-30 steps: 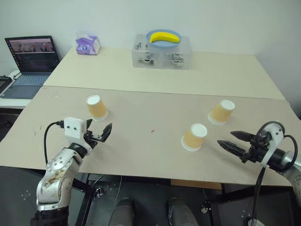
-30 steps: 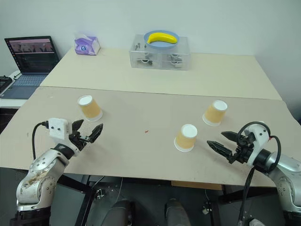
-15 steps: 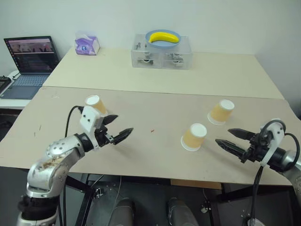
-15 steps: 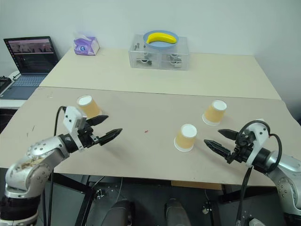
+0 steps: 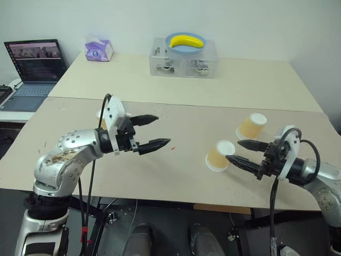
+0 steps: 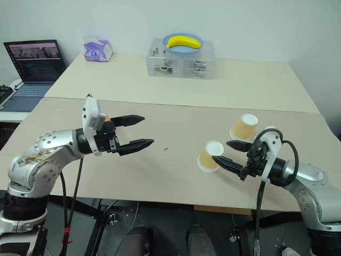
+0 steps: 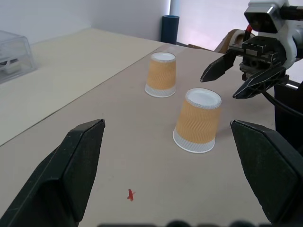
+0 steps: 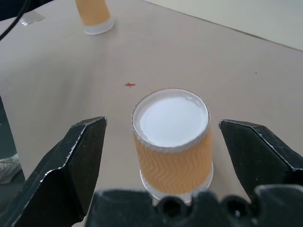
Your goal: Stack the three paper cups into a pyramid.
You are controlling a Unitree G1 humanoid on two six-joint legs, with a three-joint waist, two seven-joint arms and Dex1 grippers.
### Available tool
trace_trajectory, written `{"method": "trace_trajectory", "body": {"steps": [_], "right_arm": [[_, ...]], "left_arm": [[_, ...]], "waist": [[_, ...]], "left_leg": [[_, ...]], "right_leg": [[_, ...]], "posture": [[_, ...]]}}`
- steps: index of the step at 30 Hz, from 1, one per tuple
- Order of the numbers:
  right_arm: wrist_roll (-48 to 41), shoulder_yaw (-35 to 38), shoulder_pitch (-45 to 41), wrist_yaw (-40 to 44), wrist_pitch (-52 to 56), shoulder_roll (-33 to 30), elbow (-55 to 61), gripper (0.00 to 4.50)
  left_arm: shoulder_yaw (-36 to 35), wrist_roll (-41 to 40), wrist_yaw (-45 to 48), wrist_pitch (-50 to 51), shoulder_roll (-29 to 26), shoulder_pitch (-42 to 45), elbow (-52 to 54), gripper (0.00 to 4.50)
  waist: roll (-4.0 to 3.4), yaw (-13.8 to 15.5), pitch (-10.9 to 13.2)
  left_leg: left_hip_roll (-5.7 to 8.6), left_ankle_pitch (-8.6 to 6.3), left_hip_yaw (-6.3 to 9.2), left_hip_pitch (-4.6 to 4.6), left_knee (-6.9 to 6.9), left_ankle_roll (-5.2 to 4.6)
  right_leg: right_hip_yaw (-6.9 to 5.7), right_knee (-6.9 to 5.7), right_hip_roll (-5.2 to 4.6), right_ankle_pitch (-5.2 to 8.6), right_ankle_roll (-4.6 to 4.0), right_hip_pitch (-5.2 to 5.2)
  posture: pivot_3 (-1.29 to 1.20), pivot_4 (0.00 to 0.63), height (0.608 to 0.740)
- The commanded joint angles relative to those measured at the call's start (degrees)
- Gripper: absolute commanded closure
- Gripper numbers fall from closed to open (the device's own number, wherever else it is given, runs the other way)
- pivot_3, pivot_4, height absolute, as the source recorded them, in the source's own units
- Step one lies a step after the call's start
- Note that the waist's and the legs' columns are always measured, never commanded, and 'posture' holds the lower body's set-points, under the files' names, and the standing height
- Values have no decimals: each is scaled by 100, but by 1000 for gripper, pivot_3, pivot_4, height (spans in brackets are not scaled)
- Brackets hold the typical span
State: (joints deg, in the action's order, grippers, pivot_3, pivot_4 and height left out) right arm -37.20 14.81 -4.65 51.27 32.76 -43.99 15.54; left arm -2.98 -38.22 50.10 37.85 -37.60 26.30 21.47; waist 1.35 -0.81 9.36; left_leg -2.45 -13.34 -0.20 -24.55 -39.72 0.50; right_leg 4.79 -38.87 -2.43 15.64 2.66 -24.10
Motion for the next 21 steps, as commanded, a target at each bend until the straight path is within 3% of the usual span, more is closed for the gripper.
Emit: {"method": "trace_trajectory", "body": {"steps": [1,21], "right_arm": [[13,97,-89,94,-214,23,-34,13],[489,-605,-706,349,-637,414,-738,13]], "left_arm": [[-55,1,94,-94,-92,1,108,0],[-342,-216,99,121,-327,-218,127,0]], "waist": [[0,0,0],[0,-9,0]], "left_leg": [[0,0,0,0,0,0],[-2,0,1,1,1,0]], "right_leg": [[0,-1,0,0,0,0],[-1,-4,2,0,0,-3]], "posture": [[0,150,694],[0,150,694]]}}
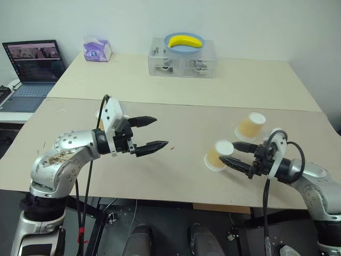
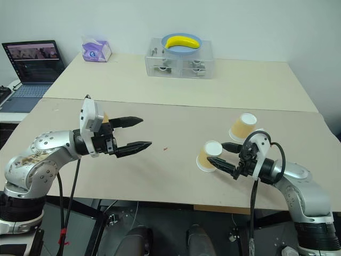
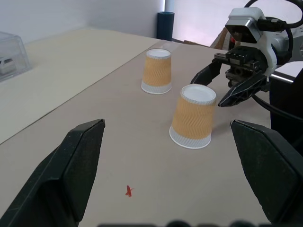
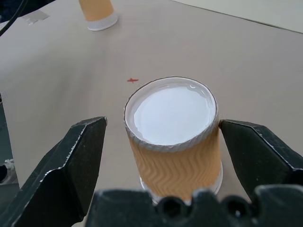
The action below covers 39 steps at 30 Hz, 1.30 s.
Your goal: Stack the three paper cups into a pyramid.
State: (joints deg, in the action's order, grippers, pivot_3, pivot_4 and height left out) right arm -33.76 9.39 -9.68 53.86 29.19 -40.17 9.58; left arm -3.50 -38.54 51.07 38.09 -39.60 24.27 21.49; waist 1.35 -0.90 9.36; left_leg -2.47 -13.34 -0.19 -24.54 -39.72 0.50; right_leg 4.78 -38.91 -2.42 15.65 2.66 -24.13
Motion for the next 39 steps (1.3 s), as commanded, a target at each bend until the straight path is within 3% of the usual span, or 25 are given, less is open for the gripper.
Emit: {"method": "trace_trajectory", "body": {"steps": [1,9,15,24,30,34,39], "right_arm": [[183,-94,-238,106,-316,56,-193,13],[455,-269,-543,129,-614,270,-666,13],[476,-227,-671,107,-658,354,-782,1658],[489,-393,-1263,143,-669,587,-891,1658],[428,-846,-2288,378,-507,1156,-1217,1658],[959,-1529,-3074,792,-1019,1721,-2240,1658],[1321,-1811,-3585,1080,-1539,2192,-3255,1658]], "left_arm": [[-319,-207,-13,114,-142,-30,145,0],[-541,-359,-169,256,-230,-153,292,0],[-655,-422,-268,353,-278,-350,403,0],[-964,-197,-223,298,-659,-1400,287,0],[-1145,-219,-258,338,-711,-1695,267,0],[-1240,-346,-409,414,-628,-1762,435,0],[-1348,-449,-500,443,-604,-1843,588,0]], "waist": [[0,1,0],[0,3,0],[0,3,0],[-1,-75,0],[0,-70,0],[0,-62,1],[0,-81,1]], "left_leg": [[0,0,0,1,0,0],[0,0,0,-1,0,0],[0,0,0,-1,0,0],[-4,0,-3,10,2,0],[-5,0,-3,11,3,0],[-6,0,-2,9,5,0],[-8,0,0,9,8,0]], "right_leg": [[1,-1,0,0,0,0],[0,1,-1,0,0,0],[0,-1,-1,0,0,-1],[4,-6,0,0,-1,0],[1,-7,0,0,-2,1],[-2,-4,-1,0,-3,-3],[-6,-7,-1,-2,-6,-6]], "posture": [[0,150,694],[0,150,694],[0,150,694],[0,150,694],[0,150,694],[0,150,694],[0,150,694]]}}
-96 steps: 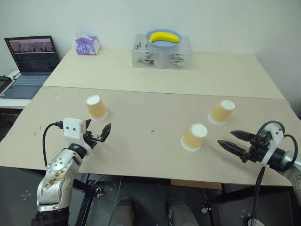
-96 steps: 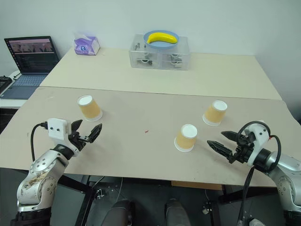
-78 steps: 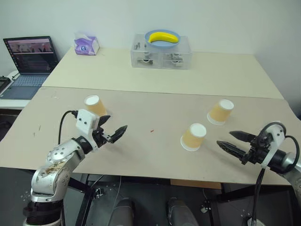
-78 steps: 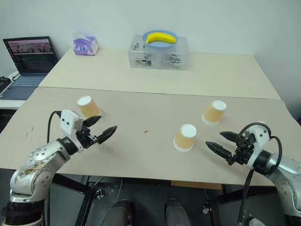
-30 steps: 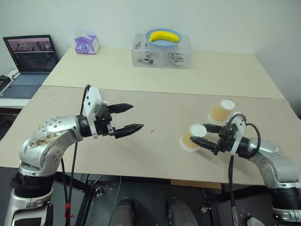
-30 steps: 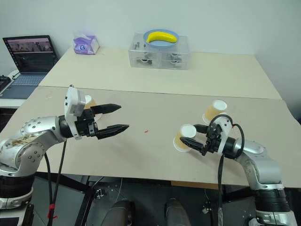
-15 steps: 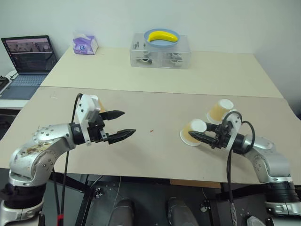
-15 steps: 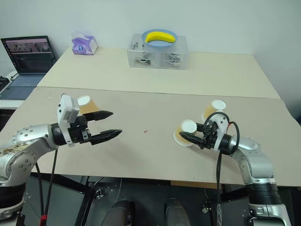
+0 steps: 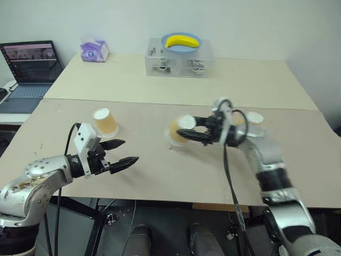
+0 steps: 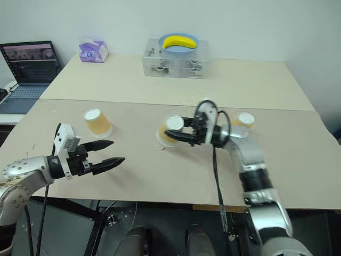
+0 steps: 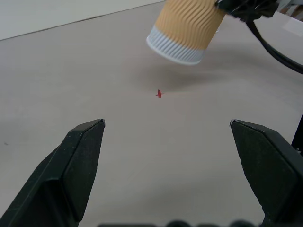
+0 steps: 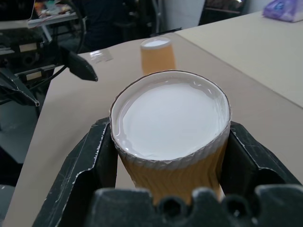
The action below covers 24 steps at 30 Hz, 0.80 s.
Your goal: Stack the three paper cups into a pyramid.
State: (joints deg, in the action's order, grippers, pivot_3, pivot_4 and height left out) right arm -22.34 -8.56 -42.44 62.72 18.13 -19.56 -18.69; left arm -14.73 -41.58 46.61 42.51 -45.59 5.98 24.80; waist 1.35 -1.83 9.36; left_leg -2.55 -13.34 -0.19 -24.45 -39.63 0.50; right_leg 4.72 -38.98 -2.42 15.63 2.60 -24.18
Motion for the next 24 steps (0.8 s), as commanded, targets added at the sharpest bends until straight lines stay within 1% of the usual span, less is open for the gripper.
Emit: {"method": "trace_trajectory", "body": {"steps": [1,5,10,18,23,24], "right_arm": [[216,-37,-401,230,-494,211,-591,1658],[392,-51,-741,353,-810,481,-1224,1658],[452,3,-1001,489,-977,661,-1682,1658],[662,-129,-1039,712,-1006,793,-1921,1658],[807,-71,-1146,688,-1112,868,-2203,1658],[812,-37,-1178,675,-1143,889,-2270,1290]], "left_arm": [[-229,-172,-57,-2,-11,-18,290,0],[-172,-240,-85,-2,-45,31,432,0],[-102,-269,-148,13,-19,56,508,0],[26,-219,-173,-39,50,116,470,0],[75,-215,-180,-42,93,164,446,0],[88,-207,-182,-46,101,173,438,0]], "waist": [[0,12,0],[0,3,0],[0,-33,0],[-1,-48,1],[-1,-53,1],[-1,-57,1]], "left_leg": [[0,0,1,-3,-1,0],[2,0,1,-6,-3,1],[1,0,2,-4,-1,1],[0,0,2,-4,0,1],[0,0,2,-3,0,1],[0,0,2,-3,0,1]], "right_leg": [[-2,1,-1,0,0,-2],[-2,-1,-5,0,-1,-4],[-4,-3,-4,-1,-1,-4],[-5,-3,-4,-1,-2,-6],[-5,-3,-3,-1,-2,-5],[-5,-3,-3,-1,-2,-6]], "posture": [[0,150,694],[0,150,694],[0,150,694],[0,150,694],[0,150,694],[0,150,694]]}}
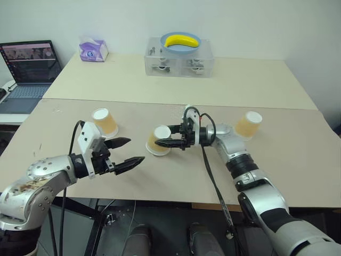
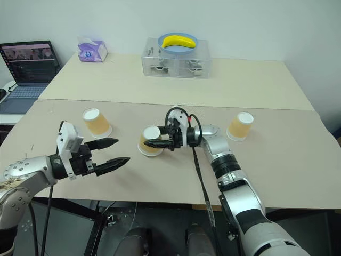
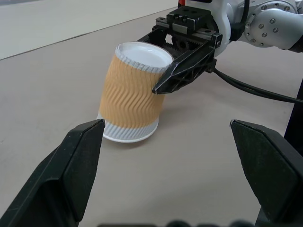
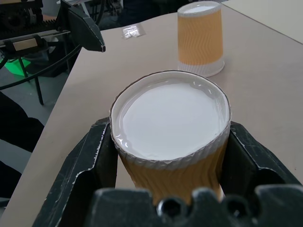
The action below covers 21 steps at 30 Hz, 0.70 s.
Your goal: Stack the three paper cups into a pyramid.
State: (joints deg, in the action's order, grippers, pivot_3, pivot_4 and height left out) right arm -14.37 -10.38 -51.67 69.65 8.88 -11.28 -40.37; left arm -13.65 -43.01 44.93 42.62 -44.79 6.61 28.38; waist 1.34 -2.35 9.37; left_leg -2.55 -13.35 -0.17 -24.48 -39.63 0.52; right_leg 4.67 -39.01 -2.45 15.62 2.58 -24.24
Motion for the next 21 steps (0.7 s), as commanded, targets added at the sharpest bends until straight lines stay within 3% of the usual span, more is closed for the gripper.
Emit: {"method": "trace_trajectory", "body": {"steps": [1,4,11,21], "right_arm": [[2,180,-298,-14,-168,79,-185,903],[156,279,-508,-445,-345,157,-599,31],[-175,775,-722,-104,-91,-79,-583,31],[-1067,1235,-8,342,1509,-793,1160,31]], "left_arm": [[-13,-62,-15,-59,27,120,74,0],[10,-70,-38,-48,60,184,45,0],[74,-70,1,-47,79,255,-30,0],[211,-115,155,-18,186,712,-498,0]], "waist": [[0,-7,0],[0,-14,0],[-1,-7,1],[-1,-4,1]], "left_leg": [[0,0,0,0,0,0],[0,0,0,1,1,0],[1,0,0,-2,3,1],[0,0,2,-2,6,0]], "right_leg": [[0,0,0,0,0,0],[0,-2,1,0,0,-1],[-2,1,-1,0,0,-2],[-7,3,-1,0,0,-1]], "posture": [[0,150,694],[0,150,694],[0,150,694],[0,150,694]]}}
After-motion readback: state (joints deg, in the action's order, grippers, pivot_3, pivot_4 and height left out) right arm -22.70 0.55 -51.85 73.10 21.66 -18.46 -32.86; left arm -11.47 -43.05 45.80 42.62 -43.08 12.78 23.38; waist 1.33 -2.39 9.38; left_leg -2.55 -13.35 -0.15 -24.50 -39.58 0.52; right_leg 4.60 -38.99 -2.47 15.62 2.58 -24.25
